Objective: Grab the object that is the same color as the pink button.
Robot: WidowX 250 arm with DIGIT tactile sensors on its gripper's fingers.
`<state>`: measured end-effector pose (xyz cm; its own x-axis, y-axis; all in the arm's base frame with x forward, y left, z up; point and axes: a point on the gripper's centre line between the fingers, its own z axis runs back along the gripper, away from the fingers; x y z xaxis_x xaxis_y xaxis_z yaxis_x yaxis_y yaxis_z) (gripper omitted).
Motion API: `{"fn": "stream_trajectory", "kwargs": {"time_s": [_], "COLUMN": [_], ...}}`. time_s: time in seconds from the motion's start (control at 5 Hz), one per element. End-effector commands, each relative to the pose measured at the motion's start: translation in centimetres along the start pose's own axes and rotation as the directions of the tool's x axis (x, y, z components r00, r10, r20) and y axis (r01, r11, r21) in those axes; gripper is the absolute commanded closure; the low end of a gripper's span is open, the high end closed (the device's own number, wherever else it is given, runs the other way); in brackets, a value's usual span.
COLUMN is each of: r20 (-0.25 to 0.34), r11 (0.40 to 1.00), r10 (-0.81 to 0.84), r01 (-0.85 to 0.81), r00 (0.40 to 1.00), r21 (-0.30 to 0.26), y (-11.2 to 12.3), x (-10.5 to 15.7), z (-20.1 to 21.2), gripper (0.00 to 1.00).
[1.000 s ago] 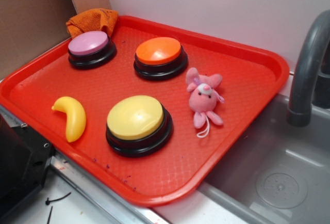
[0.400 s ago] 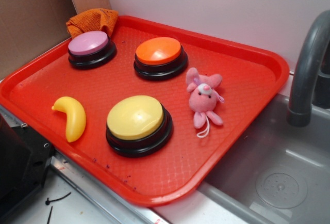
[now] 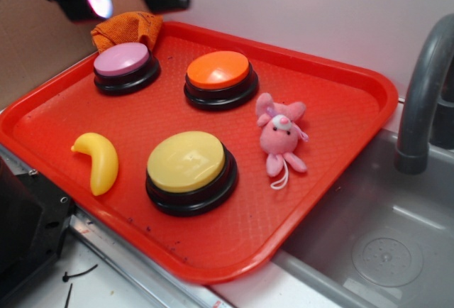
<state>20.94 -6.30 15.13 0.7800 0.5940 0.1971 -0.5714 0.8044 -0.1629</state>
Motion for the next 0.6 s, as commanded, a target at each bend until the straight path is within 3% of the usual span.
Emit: {"fn": "stream_trajectory", "kwargs": {"time_s": [0.0,0.4], "r20": [0.016,-0.051], "r11": [0.982,0.994], "r10": [0.176,0.099], "r01": [-0.174,-0.102], "r00": [0.984,0.994], "r21": [-0.069,-0.048], "y": [-5.3,-7.9], "x": [1.6,0.6], "z": [-6.8,-11.3], "gripper": [0.0,0.0]}}
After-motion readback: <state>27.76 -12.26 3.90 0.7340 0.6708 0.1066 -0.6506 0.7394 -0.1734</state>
